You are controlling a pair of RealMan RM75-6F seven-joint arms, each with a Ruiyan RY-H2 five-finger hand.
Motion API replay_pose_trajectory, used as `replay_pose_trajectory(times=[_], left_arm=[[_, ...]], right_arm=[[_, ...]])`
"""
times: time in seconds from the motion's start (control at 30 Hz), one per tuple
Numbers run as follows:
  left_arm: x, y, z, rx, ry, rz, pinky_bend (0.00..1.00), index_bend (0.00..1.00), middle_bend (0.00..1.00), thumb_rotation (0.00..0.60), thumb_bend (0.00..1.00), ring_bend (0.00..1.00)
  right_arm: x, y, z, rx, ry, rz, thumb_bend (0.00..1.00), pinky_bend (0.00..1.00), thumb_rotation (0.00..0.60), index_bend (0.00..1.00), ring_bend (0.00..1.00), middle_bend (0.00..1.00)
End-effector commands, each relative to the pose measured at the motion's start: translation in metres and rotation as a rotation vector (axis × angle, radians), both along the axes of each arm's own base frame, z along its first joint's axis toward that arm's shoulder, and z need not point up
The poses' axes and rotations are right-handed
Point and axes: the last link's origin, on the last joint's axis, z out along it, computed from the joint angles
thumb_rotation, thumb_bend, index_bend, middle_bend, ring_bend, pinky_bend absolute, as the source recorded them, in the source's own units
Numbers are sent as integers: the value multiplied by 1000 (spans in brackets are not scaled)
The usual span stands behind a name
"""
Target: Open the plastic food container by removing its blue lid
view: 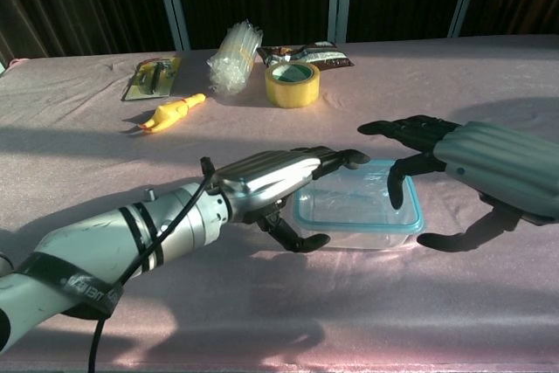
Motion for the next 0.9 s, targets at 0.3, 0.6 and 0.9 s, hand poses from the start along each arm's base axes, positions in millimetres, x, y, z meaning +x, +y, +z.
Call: replay_pose_trajectory(times=[0.3, 0.6, 0.9], left_arm=[[-3, 1, -1, -7, 10, 9, 90, 0, 76, 600, 331, 22], [-3, -1, 2, -4, 9, -5, 87, 0, 71, 600, 330, 18], [-4, -3, 1, 2, 23, -22, 85, 0, 71, 600, 331, 18]], right_arm=[[3, -4, -5, 9, 2, -6, 374, 0, 600, 634, 0, 82], [6, -6, -3, 1, -8, -8, 374, 0, 600, 643, 0, 84], [9, -6, -1, -2, -17, -4, 374, 0, 600, 648, 0, 84]])
